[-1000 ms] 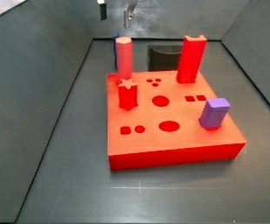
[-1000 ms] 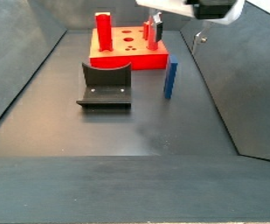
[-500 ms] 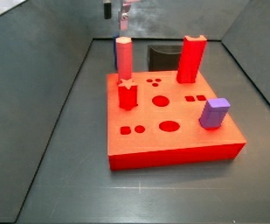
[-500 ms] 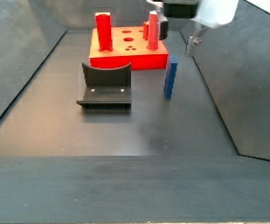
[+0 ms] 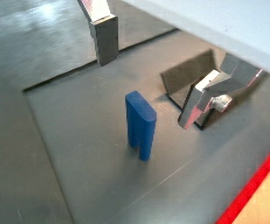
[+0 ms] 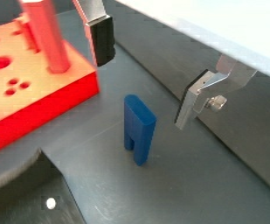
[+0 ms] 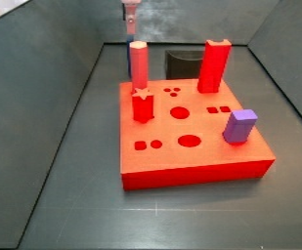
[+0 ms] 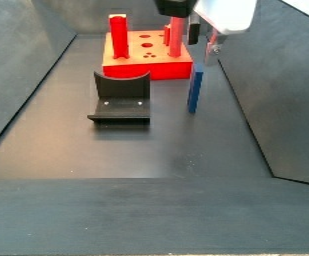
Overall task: Pick up the square-circle object. Move up. Rotate the square-circle object. Move to above the board. Insert the square-circle object.
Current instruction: Rotate the square-circle object, then move to above the board.
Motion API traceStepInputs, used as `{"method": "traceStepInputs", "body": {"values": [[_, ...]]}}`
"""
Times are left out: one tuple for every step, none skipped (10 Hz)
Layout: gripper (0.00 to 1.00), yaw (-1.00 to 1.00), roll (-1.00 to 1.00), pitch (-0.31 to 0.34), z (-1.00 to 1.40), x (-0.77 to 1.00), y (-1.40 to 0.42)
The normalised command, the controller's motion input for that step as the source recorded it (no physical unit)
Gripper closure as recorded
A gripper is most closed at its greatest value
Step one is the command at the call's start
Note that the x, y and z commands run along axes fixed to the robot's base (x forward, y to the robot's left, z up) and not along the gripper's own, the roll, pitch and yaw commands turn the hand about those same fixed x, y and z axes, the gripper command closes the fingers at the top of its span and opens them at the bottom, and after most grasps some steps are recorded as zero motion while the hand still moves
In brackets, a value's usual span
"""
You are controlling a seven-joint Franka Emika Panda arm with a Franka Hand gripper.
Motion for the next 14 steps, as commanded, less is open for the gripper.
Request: {"method": "traceStepInputs", "body": {"values": [[0.0,-0.76,0.04,0.011,-0.03,0.03,0.01],[0.0,-0.45,0.04,0.011,-0.03,0.03,0.01],[0.0,-0.28,0.04,0.011,-0.03,0.03,0.01],[0.0,-0.15,0.04,0.011,-1.0,0.0,0.0],[0.0,-0.12,0.04,0.007,-1.0,0.0,0.0],[0.0,-0.08,0.04,-0.015,-1.0,0.02,0.0],[0.0,-0.06,0.04,-0.023,-1.0,0.02,0.0],[0.0,-0.06,0.03,-0.033,-0.82,0.02,0.01],[0.0,-0.05,0.03,-0.033,-0.72,0.02,0.01],[0.0,-0.05,0.03,-0.032,-0.51,0.02,0.01],[0.0,-0.05,0.03,-0.032,-0.32,0.03,0.01],[0.0,-0.04,0.02,-0.028,-0.17,0.03,0.01],[1.0,-0.04,0.02,-0.025,0.0,0.0,0.0],[1.0,0.01,0.19,0.067,1.0,0.06,-0.23]]}}
